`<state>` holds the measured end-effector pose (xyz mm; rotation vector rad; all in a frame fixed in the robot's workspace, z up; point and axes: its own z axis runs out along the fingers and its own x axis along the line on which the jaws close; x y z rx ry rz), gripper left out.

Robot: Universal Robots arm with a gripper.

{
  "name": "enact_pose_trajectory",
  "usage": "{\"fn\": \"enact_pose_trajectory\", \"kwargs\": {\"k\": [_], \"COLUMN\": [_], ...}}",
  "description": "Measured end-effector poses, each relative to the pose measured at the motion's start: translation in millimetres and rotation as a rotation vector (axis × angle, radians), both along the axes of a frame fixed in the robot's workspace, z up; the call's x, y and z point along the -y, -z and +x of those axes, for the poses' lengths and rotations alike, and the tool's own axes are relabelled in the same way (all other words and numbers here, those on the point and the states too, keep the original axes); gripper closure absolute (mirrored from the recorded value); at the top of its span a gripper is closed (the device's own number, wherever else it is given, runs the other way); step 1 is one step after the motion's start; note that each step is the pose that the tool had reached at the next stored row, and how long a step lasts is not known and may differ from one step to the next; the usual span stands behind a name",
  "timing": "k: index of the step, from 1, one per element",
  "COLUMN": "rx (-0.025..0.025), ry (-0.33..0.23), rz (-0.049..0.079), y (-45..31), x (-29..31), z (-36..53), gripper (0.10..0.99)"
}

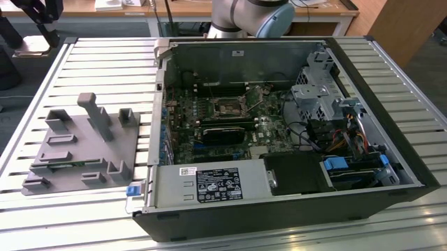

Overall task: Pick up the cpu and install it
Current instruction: 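Pick up the cpu and move it towards the insertion slot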

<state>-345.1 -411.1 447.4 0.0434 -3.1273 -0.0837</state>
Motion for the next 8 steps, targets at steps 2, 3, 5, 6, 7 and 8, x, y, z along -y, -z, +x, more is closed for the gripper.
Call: {"fn": "enact_pose_trajectory", "kwargs": {"k": [2,3,5,6,7,8], "rx": [0.0001,0.0002,0.0001,0.0,0.0001,0.0001], "ry": [0.0,0.0,0.0,0.0,0.0,0.0], "rz": [0.0,0.0,0.0,0.0,0.0,0.0], "y": [0.0,0.1,0.1,0.0,0.1,0.1], "x": [0.0,0.0,0.0,0.0,0.0,0.0], "z": [1.2,1.8,3.3,4.0,4.7,5.4], "gripper": [0.557,0.557,0.557,0.557,0.557,0.557]}}
